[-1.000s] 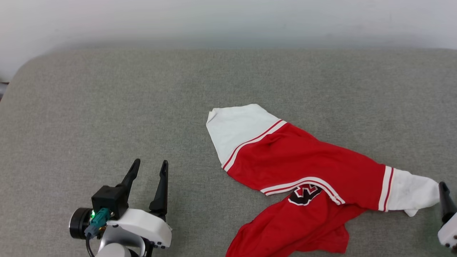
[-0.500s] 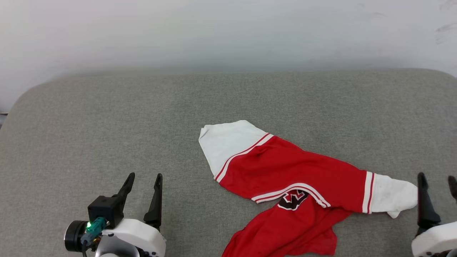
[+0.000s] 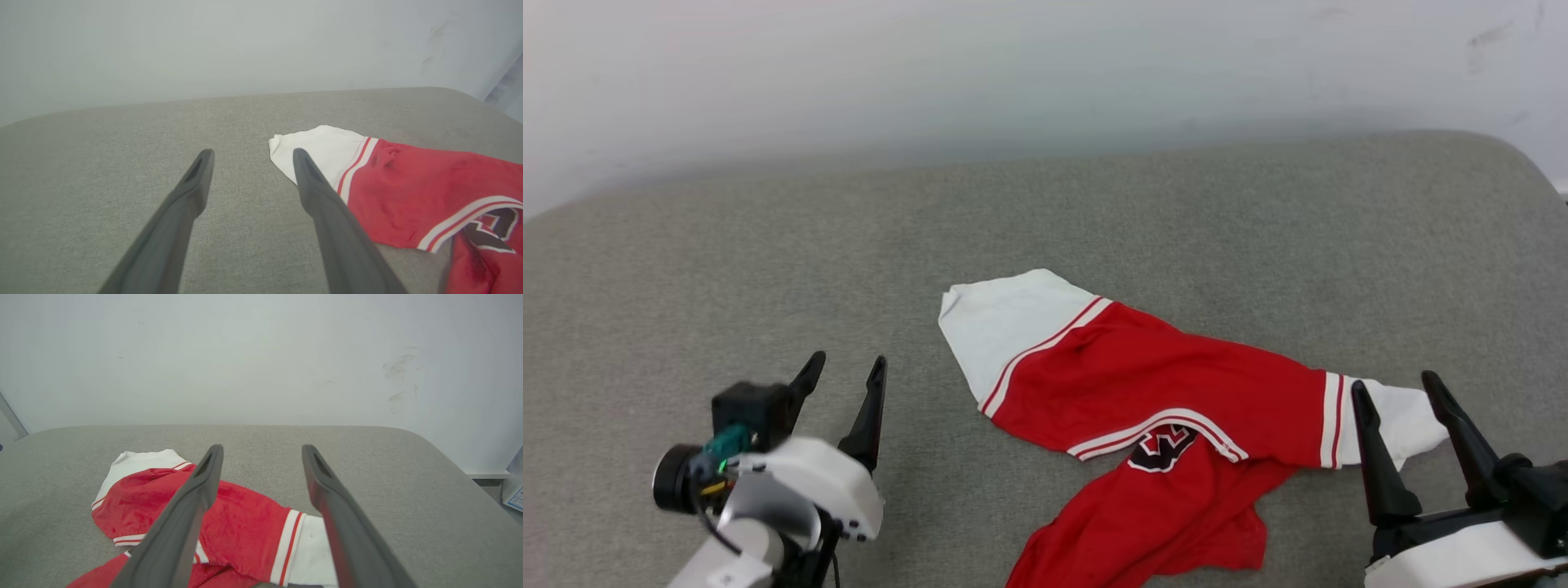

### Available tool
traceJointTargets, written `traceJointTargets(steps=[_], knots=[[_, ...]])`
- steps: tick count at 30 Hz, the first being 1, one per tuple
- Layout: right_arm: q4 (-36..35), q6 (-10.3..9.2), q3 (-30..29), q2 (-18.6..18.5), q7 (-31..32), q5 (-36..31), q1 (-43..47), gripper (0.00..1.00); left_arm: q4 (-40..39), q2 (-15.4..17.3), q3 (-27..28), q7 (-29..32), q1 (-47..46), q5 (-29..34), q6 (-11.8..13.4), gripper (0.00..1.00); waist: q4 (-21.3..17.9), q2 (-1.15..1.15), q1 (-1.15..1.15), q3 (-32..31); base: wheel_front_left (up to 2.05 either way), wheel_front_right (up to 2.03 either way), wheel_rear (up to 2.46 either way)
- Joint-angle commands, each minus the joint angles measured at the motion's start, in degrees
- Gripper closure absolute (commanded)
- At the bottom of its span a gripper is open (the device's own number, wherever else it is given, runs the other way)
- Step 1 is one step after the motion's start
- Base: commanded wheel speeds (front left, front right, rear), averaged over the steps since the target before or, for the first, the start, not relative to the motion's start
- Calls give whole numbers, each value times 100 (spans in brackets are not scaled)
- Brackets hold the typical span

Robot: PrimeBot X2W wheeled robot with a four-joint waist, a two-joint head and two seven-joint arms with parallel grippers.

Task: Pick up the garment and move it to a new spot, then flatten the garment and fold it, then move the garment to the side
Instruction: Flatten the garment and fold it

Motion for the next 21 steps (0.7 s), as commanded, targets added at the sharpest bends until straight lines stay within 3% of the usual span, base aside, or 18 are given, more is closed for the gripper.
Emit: traceJointTargets(steps=[1,12,17,21], knots=[[-48,-4,69,25,11,-14,-29,0,68,31,-46,201,-218,-71,-106,0,-117,0,0,141,0,0,0],[338,-4,378,53,-225,195,-588,0,752,300,-336,2548,-1734,-789,-966,0,-622,0,0,878,0,0,0],[571,-4,503,54,-408,272,-827,0,1147,473,-389,3277,-2311,-1019,-1342,0,-848,0,0,1206,0,0,0],[723,-4,542,60,-515,339,-945,0,1453,598,-453,3677,-2615,-1093,-1493,0,-968,0,0,1369,0,0,0]])
